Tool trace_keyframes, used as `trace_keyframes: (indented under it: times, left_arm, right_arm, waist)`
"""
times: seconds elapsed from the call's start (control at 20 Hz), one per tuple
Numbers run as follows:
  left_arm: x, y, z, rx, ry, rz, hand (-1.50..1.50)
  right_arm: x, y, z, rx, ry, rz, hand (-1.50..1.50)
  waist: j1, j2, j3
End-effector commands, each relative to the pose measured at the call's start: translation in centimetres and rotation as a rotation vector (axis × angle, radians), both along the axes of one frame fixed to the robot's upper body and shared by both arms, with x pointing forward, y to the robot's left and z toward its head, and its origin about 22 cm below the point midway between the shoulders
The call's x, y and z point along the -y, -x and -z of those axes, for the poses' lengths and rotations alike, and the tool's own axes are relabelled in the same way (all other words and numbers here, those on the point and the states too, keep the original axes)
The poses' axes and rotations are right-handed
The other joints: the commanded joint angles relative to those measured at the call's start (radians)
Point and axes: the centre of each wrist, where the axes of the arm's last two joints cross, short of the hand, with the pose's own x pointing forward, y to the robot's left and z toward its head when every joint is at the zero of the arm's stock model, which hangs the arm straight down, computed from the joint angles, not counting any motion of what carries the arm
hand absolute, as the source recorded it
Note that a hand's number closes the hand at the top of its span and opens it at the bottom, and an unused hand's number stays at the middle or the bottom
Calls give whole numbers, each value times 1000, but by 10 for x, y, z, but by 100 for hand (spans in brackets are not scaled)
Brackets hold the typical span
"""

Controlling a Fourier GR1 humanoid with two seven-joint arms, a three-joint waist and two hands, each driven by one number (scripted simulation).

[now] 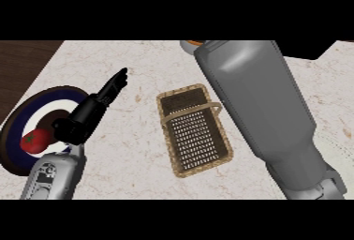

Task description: Pick the eggplant from the placemat and place it in the basket

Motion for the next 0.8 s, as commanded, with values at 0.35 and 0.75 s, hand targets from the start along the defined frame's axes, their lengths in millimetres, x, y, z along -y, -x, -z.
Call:
trace_keyframes:
  times: [0.35,0.75]
  left_arm:
    - [-5,-2,1,-8,2,-45,0]
    - [-9,-2,0,9,13,-42,0]
  right_arm:
    - [2,2,-51,44,-187,308,150]
    - [24,-8,-37,-11,-234,359,150]
  waist:
    - [-34,-1,5]
    - [-36,5,8]
